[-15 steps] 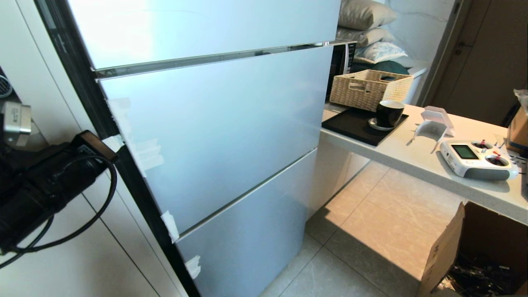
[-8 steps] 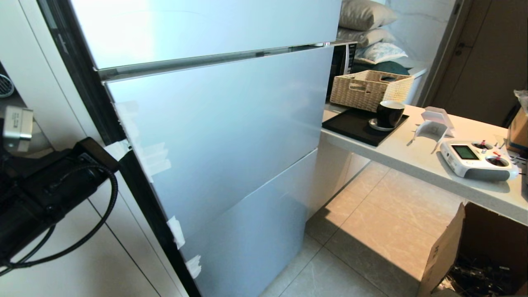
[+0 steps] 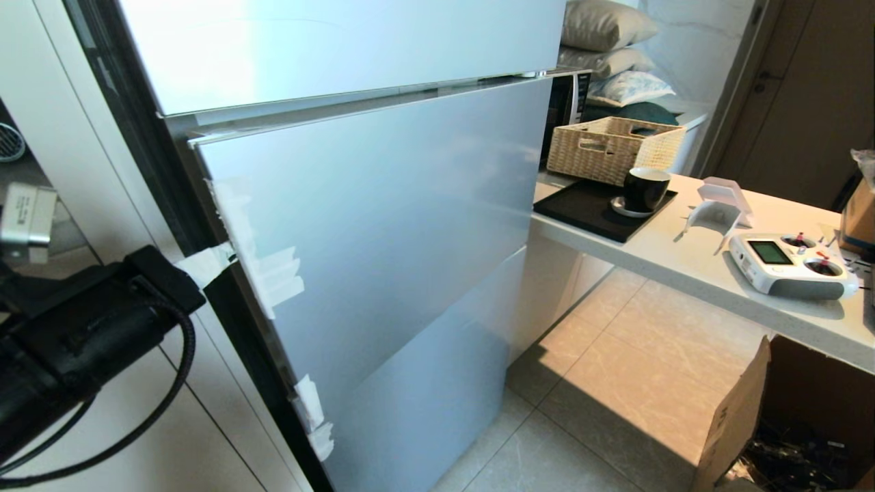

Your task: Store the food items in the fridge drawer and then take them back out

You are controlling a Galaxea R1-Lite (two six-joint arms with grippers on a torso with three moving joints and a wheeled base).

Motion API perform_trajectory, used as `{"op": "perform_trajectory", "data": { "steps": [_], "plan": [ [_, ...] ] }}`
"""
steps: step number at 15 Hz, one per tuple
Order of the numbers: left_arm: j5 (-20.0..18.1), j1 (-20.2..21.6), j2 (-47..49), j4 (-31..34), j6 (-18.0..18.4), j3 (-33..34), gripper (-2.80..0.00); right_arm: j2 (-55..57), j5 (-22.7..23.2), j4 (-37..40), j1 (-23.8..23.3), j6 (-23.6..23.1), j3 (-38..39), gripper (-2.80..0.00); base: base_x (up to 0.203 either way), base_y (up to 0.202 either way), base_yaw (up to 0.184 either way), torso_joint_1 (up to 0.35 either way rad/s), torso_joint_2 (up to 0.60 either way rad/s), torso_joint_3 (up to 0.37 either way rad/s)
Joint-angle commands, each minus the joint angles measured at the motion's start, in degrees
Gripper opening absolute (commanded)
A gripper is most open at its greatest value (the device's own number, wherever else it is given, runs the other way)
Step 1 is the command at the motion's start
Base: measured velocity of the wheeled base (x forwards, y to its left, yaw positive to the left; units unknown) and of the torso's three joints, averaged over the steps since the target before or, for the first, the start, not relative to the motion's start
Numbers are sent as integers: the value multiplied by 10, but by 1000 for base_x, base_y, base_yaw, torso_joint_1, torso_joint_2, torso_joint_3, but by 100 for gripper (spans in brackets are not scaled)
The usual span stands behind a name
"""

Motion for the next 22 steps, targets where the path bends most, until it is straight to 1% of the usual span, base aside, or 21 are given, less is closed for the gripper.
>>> {"op": "perform_trajectory", "data": {
  "steps": [1, 4, 7, 8, 9, 12, 14, 15, 16, 17, 19, 20, 21, 22],
  "plan": [
    [-24, -24, -35, -5, -2, 17, -280, 1, 1, 0, 0, 0, 0, -280, 0, 0, 0, 0, 0, 0],
    [-98, -43, -91, 0, -2, 61, -280, 1, 0, 0, 0, 0, 0, -280, 0, 0, 0, 0, 0, 0],
    [-177, -56, -161, 3, -2, 136, -280, 1, 0, 0, 0, 1, 0, -280, 0, 0, 0, 0, 0, 0],
    [-188, -57, -179, 3, -3, 156, -280, 1, 0, 0, 0, 0, 0, -280, 0, 0, 0, 0, 0, 0],
    [-189, -56, -190, 3, -3, 167, -280, 1, 0, 0, 0, 0, 0, -280, 0, 0, 0, 0, 0, 0],
    [-185, -55, -220, 16, -2, 170, -280, 1, 0, 0, 0, 0, 0, -280, 0, 0, 0, 0, 0, 0],
    [-183, -55, -245, 68, 0, 152, -280, 1, 0, 0, 0, 0, 0, -280, 0, 0, 0, 0, 0, 0],
    [-175, -55, -258, 96, 3, 137, -280, 1, 0, 0, 0, 0, 0, -280, 0, 0, 0, 0, 0, 0],
    [-159, -54, -271, 131, 18, 119, -280, 1, 0, 0, 0, 0, 0, -280, 0, 0, 0, 0, 0, 0],
    [-138, -53, -282, 176, 67, 100, -280, 1, 0, 0, 0, 0, 0, -280, 0, 0, 0, 0, 0, 0],
    [-84, -53, -318, 267, 193, 74, -280, 1, 0, 0, 0, 0, 0, -280, 0, 0, 0, 0, 0, 0],
    [-59, -53, -345, 305, 239, 67, -280, 1, 0, 0, 0, 0, 0, -280, 0, 0, 0, 0, 0, 0],
    [-36, -53, -372, 330, 260, 65, -280, 2, 0, 0, 0, 0, 0, -280, 0, 0, 0, 0, 0, 0],
    [-7, -53, -403, 356, 271, 63, -280, 1, 0, 0, 0, 0, 0, -280, 0, 0, 0, 0, 0, 0]
  ]
}}
